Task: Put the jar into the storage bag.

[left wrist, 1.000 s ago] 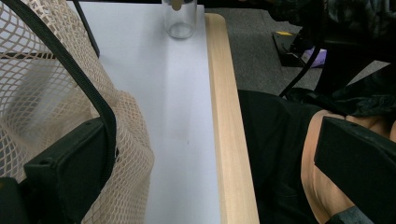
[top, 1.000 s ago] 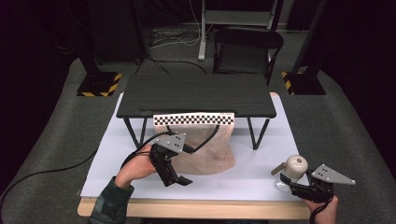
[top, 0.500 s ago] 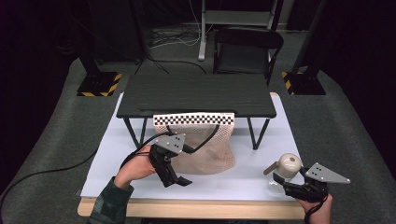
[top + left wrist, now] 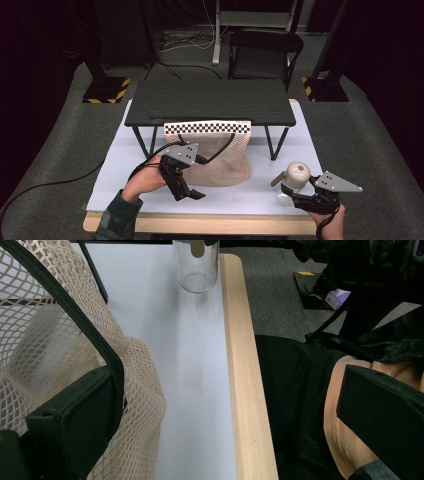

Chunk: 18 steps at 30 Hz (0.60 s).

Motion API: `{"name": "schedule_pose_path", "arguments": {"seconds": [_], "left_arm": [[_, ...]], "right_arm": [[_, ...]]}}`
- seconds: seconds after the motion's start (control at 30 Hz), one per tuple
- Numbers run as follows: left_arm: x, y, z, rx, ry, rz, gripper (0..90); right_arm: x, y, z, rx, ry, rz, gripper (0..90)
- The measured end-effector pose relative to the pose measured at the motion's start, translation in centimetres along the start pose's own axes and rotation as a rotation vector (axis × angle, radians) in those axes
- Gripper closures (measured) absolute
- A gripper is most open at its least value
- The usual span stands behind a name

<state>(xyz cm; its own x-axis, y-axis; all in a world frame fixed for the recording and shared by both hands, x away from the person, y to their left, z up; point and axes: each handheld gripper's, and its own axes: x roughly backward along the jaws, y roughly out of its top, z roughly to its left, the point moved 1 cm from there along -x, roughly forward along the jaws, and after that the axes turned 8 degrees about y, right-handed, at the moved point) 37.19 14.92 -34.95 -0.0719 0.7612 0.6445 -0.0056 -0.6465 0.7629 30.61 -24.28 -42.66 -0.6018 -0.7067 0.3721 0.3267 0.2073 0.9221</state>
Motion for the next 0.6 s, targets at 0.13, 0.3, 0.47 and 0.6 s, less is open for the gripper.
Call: {"name": "schedule_pose_path", "arguments": {"seconds": [0.13,0.3,0.47,0.6], "left_arm": [[0.0,0.0,0.0,-0.003,0.001,0.001,0.0],[0.0,0.0,0.0,-0.003,0.002,0.002,0.0],[0.0,0.0,-0.1,-0.002,0.003,0.002,0.0],[0.0,0.0,-0.1,-0.002,0.003,0.003,0.0]], "right_arm": [[-0.6,0.6,0.7,-0.003,0.005,0.011,29.4],[-1.3,1.1,1.3,-0.008,0.01,0.013,29.4],[-1.9,1.7,1.7,-0.007,0.012,0.018,29.4],[-2.4,2.1,1.9,-0.007,0.013,0.019,29.4]]}}
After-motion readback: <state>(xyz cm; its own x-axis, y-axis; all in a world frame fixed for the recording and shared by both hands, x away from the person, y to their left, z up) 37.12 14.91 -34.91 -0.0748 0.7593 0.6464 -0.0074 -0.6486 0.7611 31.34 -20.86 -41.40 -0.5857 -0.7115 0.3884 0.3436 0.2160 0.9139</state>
